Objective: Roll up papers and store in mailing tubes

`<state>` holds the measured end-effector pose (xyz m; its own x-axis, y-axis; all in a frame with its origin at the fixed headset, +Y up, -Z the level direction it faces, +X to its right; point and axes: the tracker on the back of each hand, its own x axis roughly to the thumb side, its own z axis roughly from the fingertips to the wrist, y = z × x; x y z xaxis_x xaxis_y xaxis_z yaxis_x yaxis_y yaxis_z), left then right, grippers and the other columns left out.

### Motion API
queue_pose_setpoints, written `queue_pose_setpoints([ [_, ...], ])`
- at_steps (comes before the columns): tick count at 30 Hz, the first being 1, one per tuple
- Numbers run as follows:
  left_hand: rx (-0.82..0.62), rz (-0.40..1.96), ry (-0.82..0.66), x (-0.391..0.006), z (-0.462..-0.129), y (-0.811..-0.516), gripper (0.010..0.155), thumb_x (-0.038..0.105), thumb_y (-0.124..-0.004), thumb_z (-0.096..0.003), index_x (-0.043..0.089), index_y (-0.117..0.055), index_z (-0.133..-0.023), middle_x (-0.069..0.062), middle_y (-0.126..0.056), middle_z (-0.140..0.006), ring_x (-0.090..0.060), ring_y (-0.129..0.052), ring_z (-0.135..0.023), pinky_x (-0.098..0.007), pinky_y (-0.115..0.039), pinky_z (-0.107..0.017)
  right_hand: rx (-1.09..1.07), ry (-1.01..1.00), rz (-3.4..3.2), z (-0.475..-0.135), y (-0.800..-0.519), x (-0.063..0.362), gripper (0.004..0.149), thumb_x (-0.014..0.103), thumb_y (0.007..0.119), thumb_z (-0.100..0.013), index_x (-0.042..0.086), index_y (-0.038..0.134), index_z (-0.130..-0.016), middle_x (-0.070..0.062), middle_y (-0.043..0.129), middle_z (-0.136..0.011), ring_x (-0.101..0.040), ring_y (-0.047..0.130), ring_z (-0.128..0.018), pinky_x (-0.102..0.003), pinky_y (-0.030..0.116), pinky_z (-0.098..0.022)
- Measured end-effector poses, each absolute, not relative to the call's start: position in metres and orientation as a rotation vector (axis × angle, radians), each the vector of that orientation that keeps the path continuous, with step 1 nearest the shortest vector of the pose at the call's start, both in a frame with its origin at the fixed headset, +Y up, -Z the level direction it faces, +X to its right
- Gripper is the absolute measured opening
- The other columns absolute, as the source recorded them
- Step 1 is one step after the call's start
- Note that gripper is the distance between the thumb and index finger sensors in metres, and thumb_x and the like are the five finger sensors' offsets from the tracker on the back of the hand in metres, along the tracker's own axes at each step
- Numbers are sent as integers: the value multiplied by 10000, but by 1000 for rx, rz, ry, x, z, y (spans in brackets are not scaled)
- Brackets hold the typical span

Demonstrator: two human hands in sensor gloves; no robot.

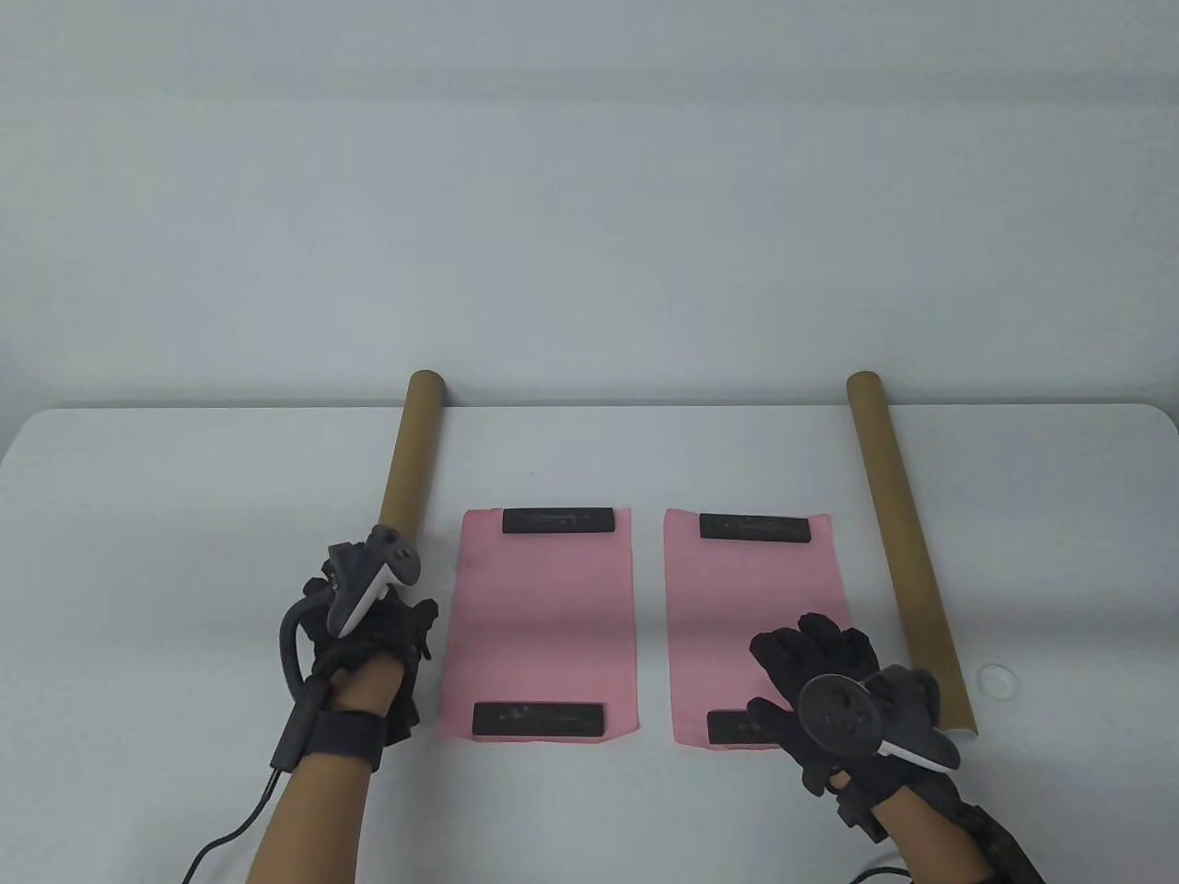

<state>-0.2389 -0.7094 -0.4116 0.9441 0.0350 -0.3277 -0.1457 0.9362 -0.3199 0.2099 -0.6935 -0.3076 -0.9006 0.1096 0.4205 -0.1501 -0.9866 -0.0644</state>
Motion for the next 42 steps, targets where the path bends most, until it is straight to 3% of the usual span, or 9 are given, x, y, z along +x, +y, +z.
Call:
queue_pose_setpoints([
  [8, -108, 143, -113, -212, -352, -680, 997, 666, -721, -371, 269, -132, -1072, -124, -84, -1142, -439, -181, -1103, -553, -340, -788, 660, -154, 2931, -307, -694, 209, 739, 547, 744, -511, 127, 616, -1105, -175, 660, -1129, -570, 569, -1066, -758, 456, -685],
  [14, -2, 118, -308, -204, -330, -690, 979, 680, -731, -357, 304, -190, -1081, -82, -184, -1165, -412, -241, -1124, -554, -368, -790, 699, -197, 2935, -304, -692, 210, 755, 552, 745, -508, 137, 589, -1118, -167, 629, -1149, -565, 547, -1081, -757, 434, -692],
  [18, 72, 28, -337, -207, -326, -690, 959, 683, -744, -345, 305, -269, -1086, -75, -280, -1175, -403, -362, -1131, -560, -452, -789, 701, -215, 2937, -304, -692, 213, 754, 555, 748, -505, 153, 584, -1122, -165, 618, -1156, -571, 535, -1082, -761, 427, -690],
  [23, 118, 79, -314, -216, -321, -681, 945, 683, -752, -341, 304, -314, -1087, -92, -317, -1173, -422, -410, -1126, -575, -471, -782, 706, -219, 2892, -304, -683, 207, 758, 553, 760, -508, 156, 580, -1128, -154, 599, -1171, -557, 536, -1095, -739, 426, -703],
  [30, 97, 63, -311, -218, -318, -685, 948, 687, -753, -341, 292, -328, -1092, -86, -332, -1176, -419, -424, -1128, -578, -474, -784, 791, -231, 2947, -323, -653, 156, 787, 571, 766, -501, 169, 548, -1142, -142, 574, -1188, -563, 509, -1107, -767, 428, -702],
  [36, 41, 9, -355, -206, -322, -696, 947, 684, -755, -342, 291, -327, -1091, -75, -379, -1172, -408, -442, -1128, -571, -463, -782, 850, 58, 3055, -370, -687, 91, 800, 575, 777, -491, 181, 536, -1144, -125, 557, -1198, -554, 490, -1118, -773, 433, -711],
  [42, 35, -4, -365, -206, -324, -700, 945, 683, -757, -340, 291, -335, -1090, -78, -397, -1169, -406, -437, -1129, -577, -400, -773, 739, 400, 3197, -423, -734, 49, 838, 589, 802, -469, 192, 515, -1148, -117, 531, -1207, -542, 476, -1124, -754, 440, -722],
])
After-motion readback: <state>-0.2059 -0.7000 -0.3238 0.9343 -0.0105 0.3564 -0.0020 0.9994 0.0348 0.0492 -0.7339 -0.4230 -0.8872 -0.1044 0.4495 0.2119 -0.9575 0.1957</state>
